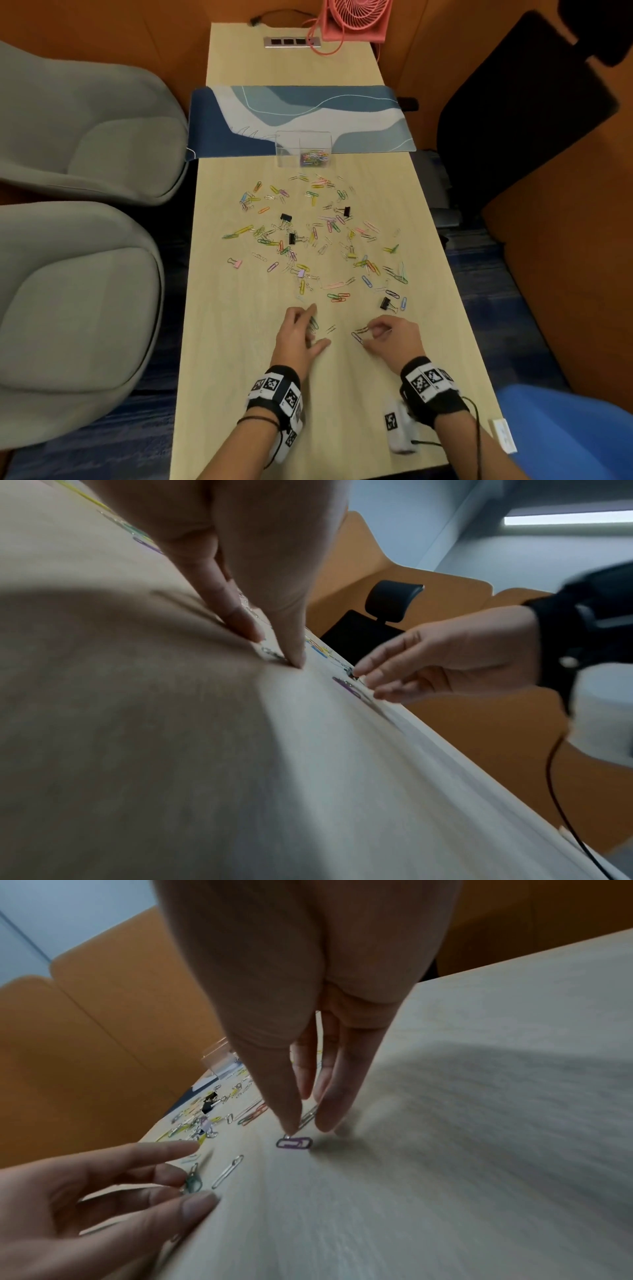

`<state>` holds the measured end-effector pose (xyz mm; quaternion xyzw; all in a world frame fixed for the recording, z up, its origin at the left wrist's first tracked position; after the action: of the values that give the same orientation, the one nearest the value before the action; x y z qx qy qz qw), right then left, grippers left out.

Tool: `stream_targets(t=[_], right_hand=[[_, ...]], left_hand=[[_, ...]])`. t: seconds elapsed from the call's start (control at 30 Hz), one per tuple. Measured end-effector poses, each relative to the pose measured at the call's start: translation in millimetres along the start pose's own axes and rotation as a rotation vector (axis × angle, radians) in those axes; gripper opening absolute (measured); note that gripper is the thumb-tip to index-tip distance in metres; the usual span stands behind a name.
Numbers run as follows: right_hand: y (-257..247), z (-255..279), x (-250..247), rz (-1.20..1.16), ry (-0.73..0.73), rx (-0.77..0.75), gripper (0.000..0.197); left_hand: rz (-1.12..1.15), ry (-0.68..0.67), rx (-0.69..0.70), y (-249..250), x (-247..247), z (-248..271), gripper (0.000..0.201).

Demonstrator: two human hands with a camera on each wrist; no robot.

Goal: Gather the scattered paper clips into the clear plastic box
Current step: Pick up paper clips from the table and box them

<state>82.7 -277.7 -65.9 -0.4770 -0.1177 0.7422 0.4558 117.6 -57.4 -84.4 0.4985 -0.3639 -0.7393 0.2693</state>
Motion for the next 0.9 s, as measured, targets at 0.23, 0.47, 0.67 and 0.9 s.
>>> stream_targets(t=[0.23, 0.47, 0.67, 0.9], right_hand=[[-7, 3, 19, 0.033, 0.123, -0.119, 0.029], [-29, -31, 16, -0.054, 0.151, -0.151, 0.021], [-26, -37, -10, -0.089, 0.172, -0.202, 0.027], [-54, -64, -17, 0.291, 0.151, -0.431, 0.046]], left_hand=[[0.054, 0.108, 0.004, 9, -1, -15, 0.058], [-0.082, 0.067, 0.047, 32, 4, -50, 0.06], [-0.322, -0.1, 0.204, 48, 24, -66, 0.045], [-0.376, -0.075, 0.213, 38, 10, -65, 0.023]])
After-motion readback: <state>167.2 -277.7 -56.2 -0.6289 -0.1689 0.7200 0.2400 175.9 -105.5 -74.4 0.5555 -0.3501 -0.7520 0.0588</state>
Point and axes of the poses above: each hand's wrist, its own z-axis away from the middle knuckle, its own x-axis out of the palm, y = z × x, the point moved 8 cm from there along -z, towards the middle knuckle, and after that the axes turned 4 degrees about -y, right-handed, at the moved point
